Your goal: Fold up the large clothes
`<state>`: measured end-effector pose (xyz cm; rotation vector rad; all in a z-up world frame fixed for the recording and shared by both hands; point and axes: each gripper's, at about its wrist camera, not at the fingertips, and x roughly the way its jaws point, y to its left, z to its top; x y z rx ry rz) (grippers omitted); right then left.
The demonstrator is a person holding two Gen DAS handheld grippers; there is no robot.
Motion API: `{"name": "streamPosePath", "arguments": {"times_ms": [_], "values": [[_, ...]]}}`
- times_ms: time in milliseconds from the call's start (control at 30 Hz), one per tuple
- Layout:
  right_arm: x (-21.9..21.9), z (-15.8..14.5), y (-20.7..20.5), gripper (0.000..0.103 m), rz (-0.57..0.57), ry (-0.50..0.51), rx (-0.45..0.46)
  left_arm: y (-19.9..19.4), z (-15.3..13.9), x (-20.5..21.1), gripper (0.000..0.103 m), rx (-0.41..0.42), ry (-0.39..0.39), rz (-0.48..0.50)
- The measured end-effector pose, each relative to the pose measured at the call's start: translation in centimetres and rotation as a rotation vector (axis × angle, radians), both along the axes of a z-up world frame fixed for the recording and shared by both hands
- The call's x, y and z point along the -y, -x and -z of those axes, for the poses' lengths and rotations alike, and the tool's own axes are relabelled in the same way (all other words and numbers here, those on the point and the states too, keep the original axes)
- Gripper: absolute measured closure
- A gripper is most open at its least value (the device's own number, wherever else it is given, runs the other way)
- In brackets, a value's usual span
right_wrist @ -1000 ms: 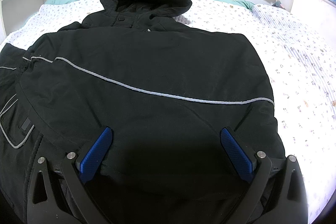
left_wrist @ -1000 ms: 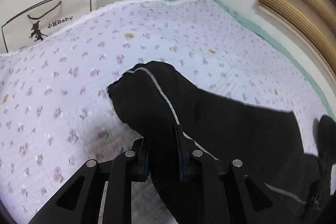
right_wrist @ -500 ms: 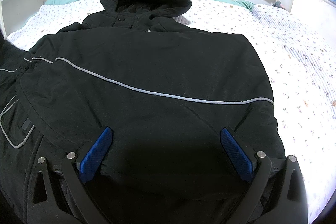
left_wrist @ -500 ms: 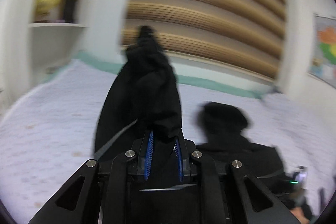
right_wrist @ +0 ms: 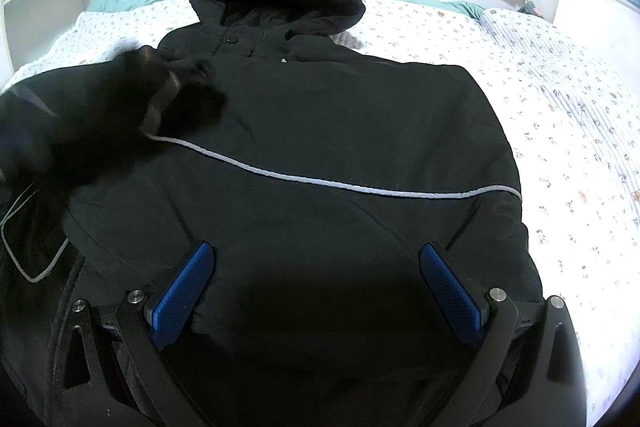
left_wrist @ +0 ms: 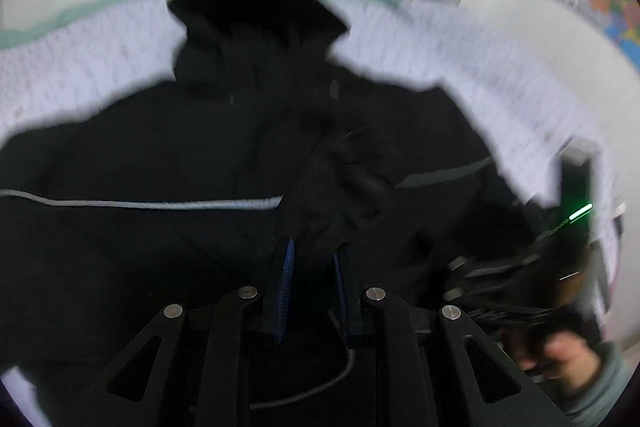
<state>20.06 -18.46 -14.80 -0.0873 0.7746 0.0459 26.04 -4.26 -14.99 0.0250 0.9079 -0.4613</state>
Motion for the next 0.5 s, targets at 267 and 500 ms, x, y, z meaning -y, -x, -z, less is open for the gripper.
{"name": "streamPosePath", "arguments": {"times_ms": [267,500], "values": [[0.1,-0.5,0.1,0.0,0.001,-0.013,-0.01,1.7,-2.8,-2.3,0.055,-0.057,0.184,0.051],[0.4,-5.6,1.2,0.002,-0.064,-0.246,-0.022,5.4,-7.2,-7.2,0.046,-0.006,0.324,0.078]]}}
